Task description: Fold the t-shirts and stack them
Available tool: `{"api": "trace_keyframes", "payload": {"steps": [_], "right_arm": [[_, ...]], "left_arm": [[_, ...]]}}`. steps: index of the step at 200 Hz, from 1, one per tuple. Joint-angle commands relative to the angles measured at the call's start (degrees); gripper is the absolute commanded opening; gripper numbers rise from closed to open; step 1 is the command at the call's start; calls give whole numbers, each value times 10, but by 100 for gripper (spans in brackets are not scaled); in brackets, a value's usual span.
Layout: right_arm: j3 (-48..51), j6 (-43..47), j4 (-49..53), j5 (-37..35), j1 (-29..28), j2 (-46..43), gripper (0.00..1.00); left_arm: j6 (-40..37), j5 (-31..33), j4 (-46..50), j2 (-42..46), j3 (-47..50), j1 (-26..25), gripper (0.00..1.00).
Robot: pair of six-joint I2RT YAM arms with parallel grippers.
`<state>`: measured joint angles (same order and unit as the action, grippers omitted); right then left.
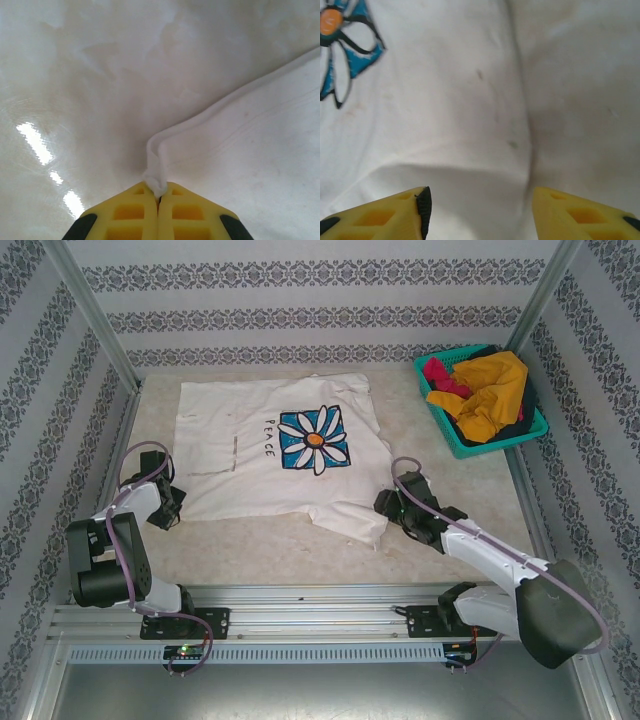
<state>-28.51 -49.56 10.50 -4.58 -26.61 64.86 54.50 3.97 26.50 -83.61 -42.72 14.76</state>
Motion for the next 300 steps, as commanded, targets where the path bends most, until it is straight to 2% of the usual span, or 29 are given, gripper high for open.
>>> {"api": "trace_keyframes", "payload": {"steps": [1,30,60,82,93,102,119,125,131,160,219,264,300], "right_arm": [[20,-85,30,32,-15,-12,51],[13,-111,41,47,-31,11,37],[43,-154,55,30,-48,30,10],[57,-164,47,43,-52,20,2],[47,-156,57,44,-60,7,3],[36,-150,76,39,-66,-7,9],[17,-147,112,19,-74,-39,38],[12,-148,122,11,-74,-52,45],[9,-151,127,3,-75,-62,47],[-11,-177,115,-23,-75,-66,47],[-64,-193,106,-43,-63,59,38],[-66,-170,61,-10,-27,115,35],[-74,-169,43,30,-28,161,35]], "left_arm": [[-21,-8,-20,4,6,7,0],[-29,-11,-25,-3,8,7,0],[-33,-12,-30,-4,13,7,0],[-39,-11,-33,-8,13,7,0],[-40,-11,-33,-11,12,7,0],[-41,-11,-33,-13,11,8,0],[-41,-12,-36,-16,11,8,0],[-41,-12,-39,-16,10,7,0],[-41,-12,-40,-17,10,7,0],[-44,-17,-45,-20,7,7,0],[-51,-27,-45,-24,7,7,0],[-51,-26,-47,-25,9,7,0],[-51,-28,-49,-27,9,7,0]]}}
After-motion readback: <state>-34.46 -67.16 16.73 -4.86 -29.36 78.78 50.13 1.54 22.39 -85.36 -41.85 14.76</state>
